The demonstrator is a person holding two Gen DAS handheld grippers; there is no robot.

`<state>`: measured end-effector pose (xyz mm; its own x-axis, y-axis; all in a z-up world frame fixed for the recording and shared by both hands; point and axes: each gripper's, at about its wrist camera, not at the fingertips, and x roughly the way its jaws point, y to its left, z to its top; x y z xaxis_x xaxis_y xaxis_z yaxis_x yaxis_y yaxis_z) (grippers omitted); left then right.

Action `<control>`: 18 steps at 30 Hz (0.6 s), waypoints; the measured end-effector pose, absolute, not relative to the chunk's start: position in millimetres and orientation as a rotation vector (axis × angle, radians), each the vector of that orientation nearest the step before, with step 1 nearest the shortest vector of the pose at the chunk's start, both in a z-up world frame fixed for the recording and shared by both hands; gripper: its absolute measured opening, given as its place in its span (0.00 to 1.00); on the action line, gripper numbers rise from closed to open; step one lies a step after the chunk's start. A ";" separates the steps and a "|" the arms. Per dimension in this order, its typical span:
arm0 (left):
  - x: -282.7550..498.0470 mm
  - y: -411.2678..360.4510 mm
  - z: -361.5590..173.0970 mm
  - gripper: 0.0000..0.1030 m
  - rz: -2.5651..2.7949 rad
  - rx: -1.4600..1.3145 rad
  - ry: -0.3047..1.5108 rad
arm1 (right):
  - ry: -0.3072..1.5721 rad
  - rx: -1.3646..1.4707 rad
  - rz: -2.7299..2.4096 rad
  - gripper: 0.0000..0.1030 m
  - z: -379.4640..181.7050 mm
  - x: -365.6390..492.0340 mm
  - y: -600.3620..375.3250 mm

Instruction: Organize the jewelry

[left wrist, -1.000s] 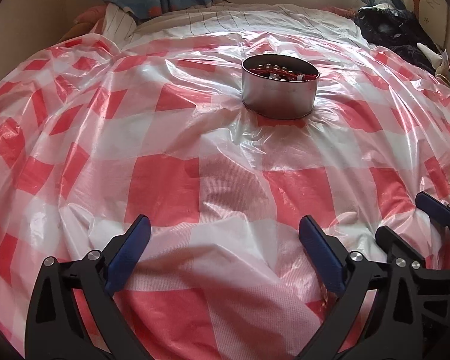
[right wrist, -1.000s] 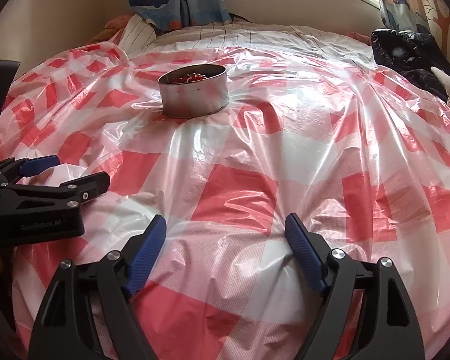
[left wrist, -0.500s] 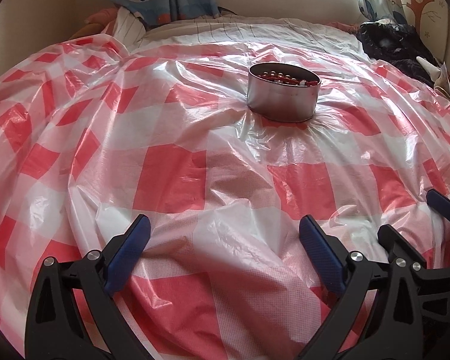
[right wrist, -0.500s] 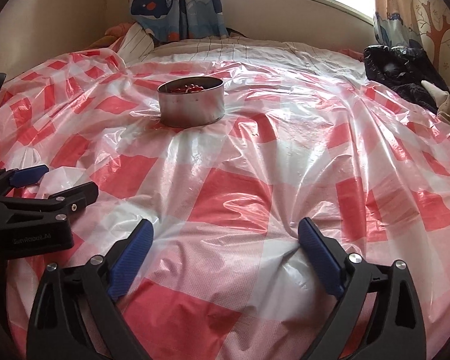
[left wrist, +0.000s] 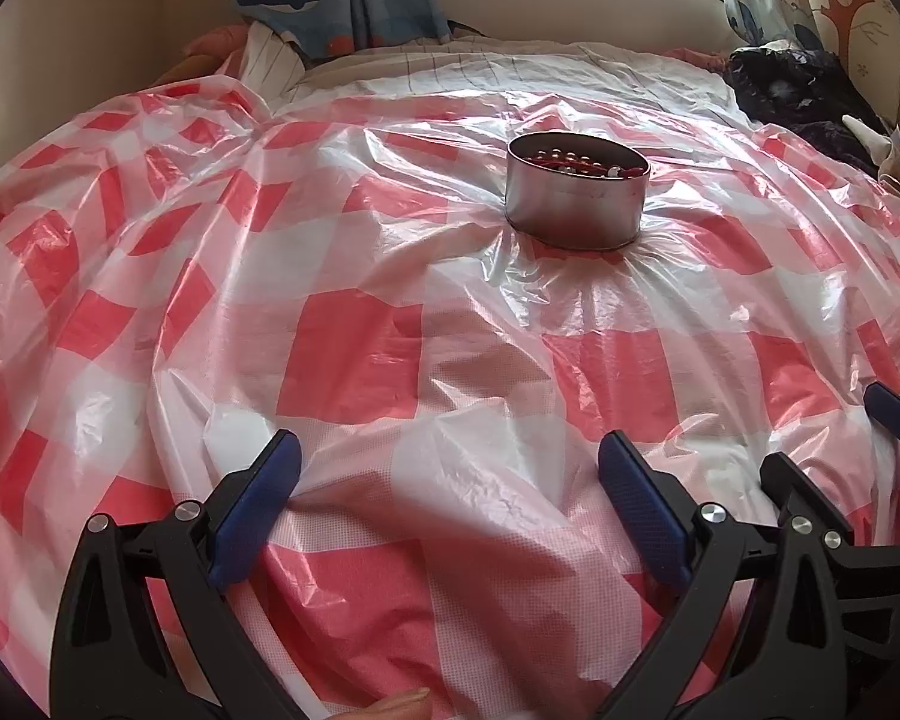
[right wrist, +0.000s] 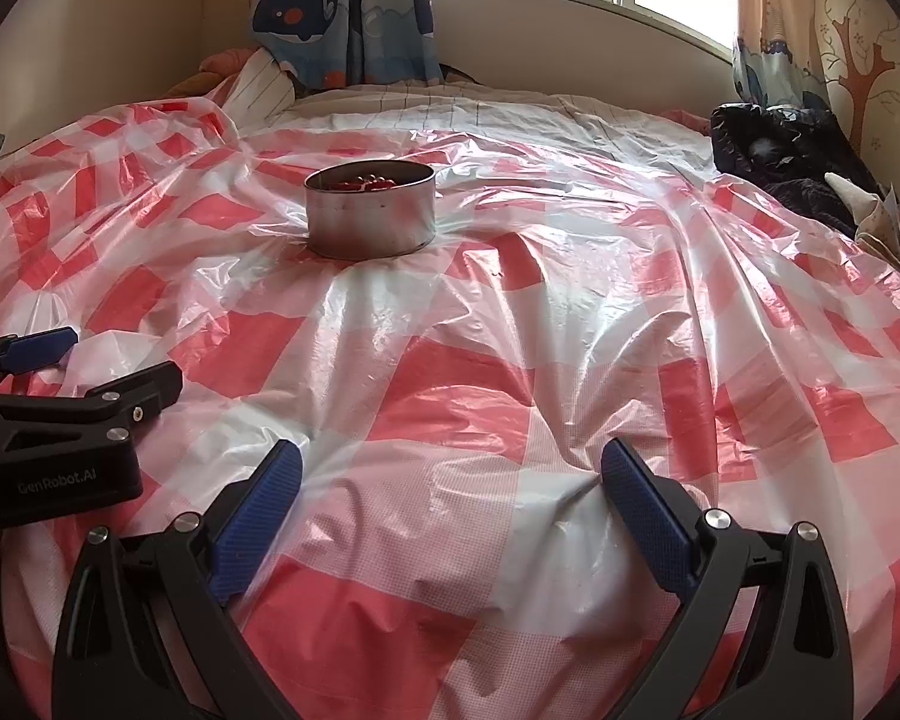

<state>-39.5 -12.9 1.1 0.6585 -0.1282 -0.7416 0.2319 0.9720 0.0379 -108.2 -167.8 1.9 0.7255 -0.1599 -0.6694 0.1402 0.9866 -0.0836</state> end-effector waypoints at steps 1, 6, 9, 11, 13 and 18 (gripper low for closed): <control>-39.4 -13.2 0.9 0.93 -0.203 0.132 0.828 | 0.741 -0.027 -0.165 0.93 1.8 -108.0 -168.0; -38.6 -13.7 0.6 0.93 -0.186 0.127 0.827 | 0.741 -0.027 -0.165 0.93 1.7 -108.0 -168.1; -38.0 -14.5 0.0 0.93 -0.182 0.131 0.828 | 0.744 -0.027 -0.167 0.93 1.5 -107.4 -168.1; -37.3 -14.3 -0.4 0.93 -0.182 0.130 0.832 | 0.747 -0.028 -0.171 0.93 1.3 -106.3 -167.9; -36.8 -14.5 -0.7 0.93 -0.181 0.131 0.836 | 0.752 -0.030 -0.175 0.93 1.2 -105.0 -168.0; -35.5 -14.4 -1.6 0.93 -0.182 0.132 0.845 | 0.762 -0.031 -0.183 0.93 0.9 -103.5 -167.8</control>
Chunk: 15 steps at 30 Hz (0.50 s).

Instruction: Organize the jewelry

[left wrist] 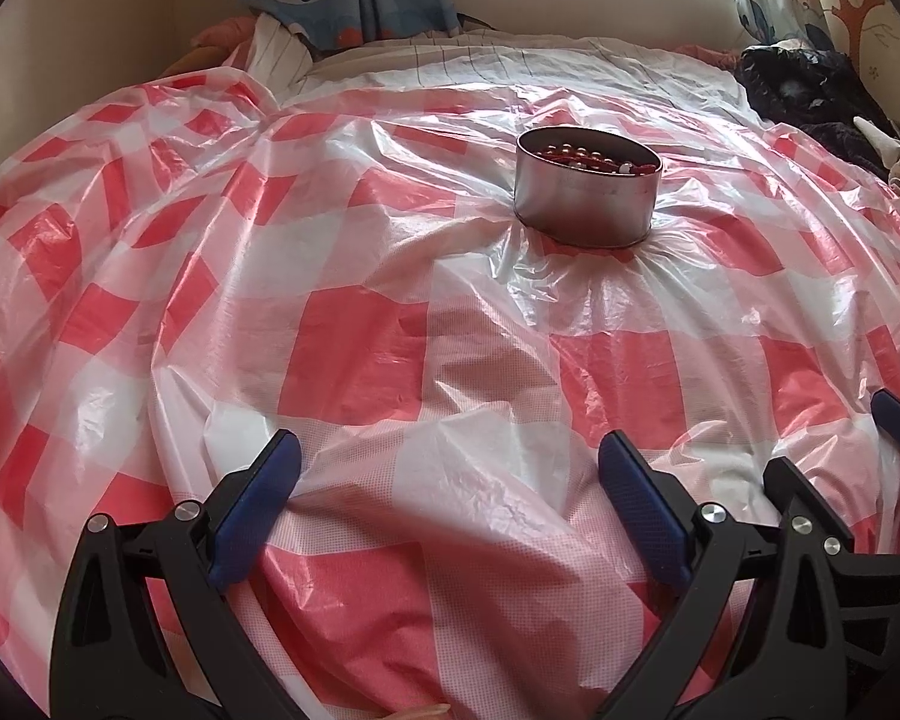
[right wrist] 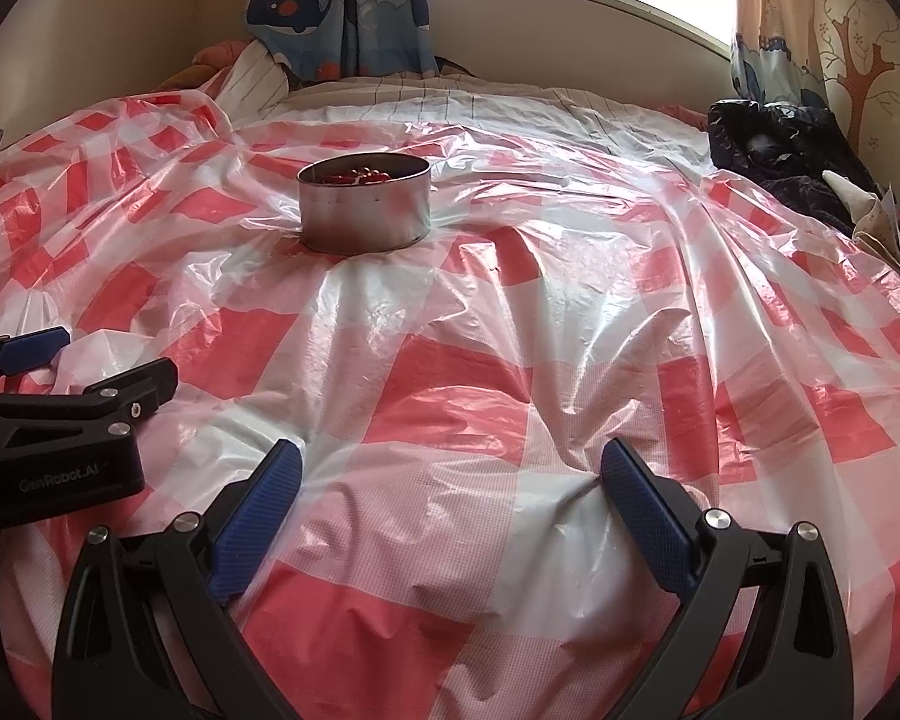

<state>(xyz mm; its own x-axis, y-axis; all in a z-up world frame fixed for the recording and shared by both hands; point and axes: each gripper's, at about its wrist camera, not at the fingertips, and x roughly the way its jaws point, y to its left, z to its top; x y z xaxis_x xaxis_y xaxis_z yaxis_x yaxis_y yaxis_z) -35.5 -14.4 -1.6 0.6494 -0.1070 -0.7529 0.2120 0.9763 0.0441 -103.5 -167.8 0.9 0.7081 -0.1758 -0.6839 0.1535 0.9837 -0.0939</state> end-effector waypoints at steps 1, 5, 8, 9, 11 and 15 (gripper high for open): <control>-35.4 -14.5 -1.9 0.93 -0.181 0.134 0.846 | 0.764 -0.031 -0.184 0.93 0.8 -103.0 -167.7; -33.9 -15.5 -2.6 0.93 -0.179 0.140 0.853 | 0.770 -0.031 -0.187 0.93 0.6 -101.9 -167.2; -33.0 -16.5 -3.1 0.93 -0.177 0.144 0.858 | 0.774 -0.031 -0.189 0.93 0.5 -100.4 -166.7; -32.8 -16.7 -3.3 0.93 -0.177 0.146 0.860 | 0.775 -0.031 -0.189 0.93 0.3 -99.7 -166.4; -32.6 -16.9 -3.5 0.93 -0.176 0.148 0.861 | 0.777 -0.031 -0.190 0.93 0.1 -99.5 -166.6; -32.4 -17.2 -3.6 0.93 -0.175 0.150 0.863 | 0.779 -0.032 -0.192 0.93 -0.1 -99.5 -166.1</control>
